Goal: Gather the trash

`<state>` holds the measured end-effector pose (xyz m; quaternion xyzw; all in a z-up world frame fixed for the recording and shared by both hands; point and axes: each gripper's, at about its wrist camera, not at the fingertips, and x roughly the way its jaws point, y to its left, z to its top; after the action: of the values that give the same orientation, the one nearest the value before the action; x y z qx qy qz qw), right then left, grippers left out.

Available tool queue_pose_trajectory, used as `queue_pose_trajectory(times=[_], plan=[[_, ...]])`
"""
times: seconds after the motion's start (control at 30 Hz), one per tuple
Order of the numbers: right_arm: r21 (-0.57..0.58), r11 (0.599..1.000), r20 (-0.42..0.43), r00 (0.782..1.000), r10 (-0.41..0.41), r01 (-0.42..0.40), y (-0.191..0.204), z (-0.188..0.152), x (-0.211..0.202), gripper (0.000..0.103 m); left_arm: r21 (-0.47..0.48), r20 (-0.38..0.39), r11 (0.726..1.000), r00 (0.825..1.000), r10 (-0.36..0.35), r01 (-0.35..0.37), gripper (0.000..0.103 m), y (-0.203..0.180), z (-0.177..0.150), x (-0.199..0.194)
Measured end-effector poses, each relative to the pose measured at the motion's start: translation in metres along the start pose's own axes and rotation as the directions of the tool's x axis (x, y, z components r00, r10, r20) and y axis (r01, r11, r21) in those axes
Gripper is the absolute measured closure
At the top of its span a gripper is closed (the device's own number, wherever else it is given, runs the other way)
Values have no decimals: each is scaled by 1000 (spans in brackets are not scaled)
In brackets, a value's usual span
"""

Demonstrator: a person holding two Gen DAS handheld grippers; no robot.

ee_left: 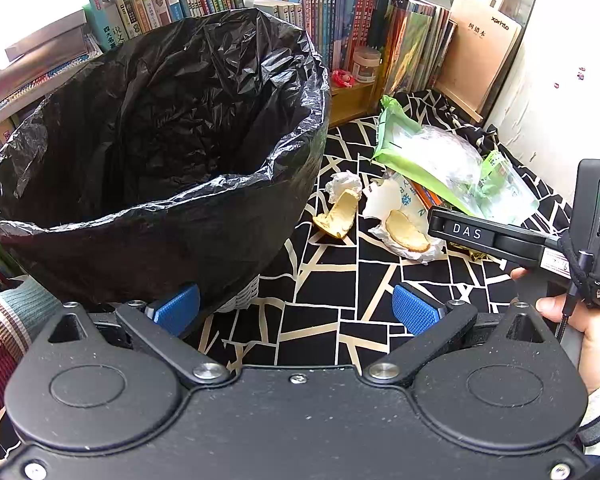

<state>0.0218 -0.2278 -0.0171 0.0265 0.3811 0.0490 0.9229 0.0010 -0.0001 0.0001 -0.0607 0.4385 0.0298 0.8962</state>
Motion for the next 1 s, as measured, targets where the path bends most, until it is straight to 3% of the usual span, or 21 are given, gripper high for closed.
queue_pose_trajectory(times=[1.0], plan=[[1, 1000, -4, 1000, 1, -1, -1, 3, -1, 0, 0, -3, 1000, 1000, 4, -4, 0, 6, -8, 5]])
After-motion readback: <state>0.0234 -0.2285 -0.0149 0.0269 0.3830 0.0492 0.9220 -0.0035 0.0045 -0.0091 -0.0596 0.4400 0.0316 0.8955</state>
